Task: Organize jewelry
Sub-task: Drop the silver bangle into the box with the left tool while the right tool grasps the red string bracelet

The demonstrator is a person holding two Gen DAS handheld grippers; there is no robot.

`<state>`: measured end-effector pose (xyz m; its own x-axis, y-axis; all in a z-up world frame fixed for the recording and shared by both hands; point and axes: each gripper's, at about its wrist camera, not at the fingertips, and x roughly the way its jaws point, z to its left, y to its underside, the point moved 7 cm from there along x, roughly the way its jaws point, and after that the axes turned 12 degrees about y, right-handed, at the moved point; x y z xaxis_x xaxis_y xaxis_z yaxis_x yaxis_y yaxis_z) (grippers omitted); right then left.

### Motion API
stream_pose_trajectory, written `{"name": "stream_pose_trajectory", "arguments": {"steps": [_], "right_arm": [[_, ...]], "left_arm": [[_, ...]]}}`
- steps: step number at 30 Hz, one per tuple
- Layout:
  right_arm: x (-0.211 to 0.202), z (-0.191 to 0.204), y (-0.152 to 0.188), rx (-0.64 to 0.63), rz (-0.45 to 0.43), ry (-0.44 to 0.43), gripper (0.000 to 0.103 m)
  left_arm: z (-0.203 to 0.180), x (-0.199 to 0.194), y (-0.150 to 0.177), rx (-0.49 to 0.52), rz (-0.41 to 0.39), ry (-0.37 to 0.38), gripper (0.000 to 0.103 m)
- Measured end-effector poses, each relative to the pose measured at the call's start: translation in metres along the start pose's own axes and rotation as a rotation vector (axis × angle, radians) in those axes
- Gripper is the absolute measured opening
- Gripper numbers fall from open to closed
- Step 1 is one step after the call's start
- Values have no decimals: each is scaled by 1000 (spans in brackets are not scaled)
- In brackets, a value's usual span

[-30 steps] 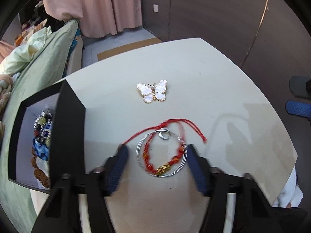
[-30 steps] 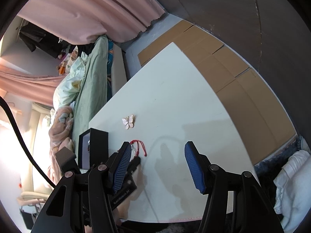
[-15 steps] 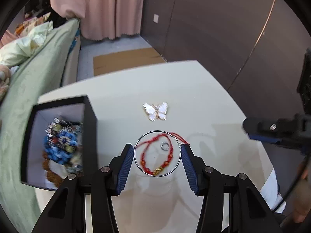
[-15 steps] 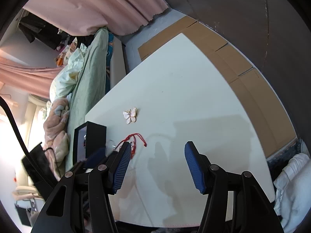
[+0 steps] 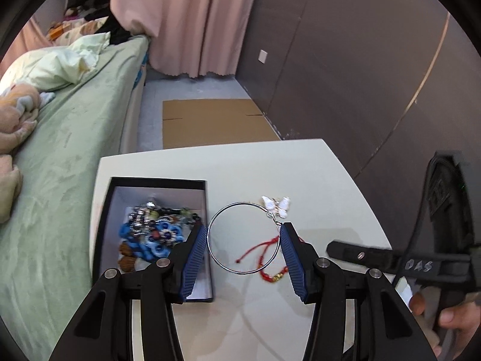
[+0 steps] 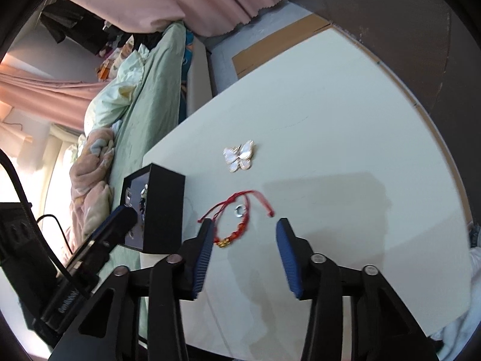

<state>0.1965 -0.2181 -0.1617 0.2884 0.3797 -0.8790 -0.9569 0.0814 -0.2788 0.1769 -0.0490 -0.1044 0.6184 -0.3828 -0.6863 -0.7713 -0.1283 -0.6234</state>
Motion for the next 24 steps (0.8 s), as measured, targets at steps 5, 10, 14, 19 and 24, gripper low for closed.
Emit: {"name": "stream_pose_trajectory", "arguments": {"steps": [5,10,14,19,24], "right_arm": [[17,12,6,1,35,25,37],[33,22,9,-3,45,79,28],[44,30,10,-49,32,169,26],[51,42,11,-117,-10,289,26],[52,46,12,-194,-62,417,9]], "left_arm": [[18,-15,-6,-43,-29,-5,52],[38,-30,-10,-94,-59,-15,52],[49,-39,-12,-120,-71,-18,52],[56,-43,-11,-135,-72,-21,52],[64,-39,-8,-155,-54,-22,52]]}}
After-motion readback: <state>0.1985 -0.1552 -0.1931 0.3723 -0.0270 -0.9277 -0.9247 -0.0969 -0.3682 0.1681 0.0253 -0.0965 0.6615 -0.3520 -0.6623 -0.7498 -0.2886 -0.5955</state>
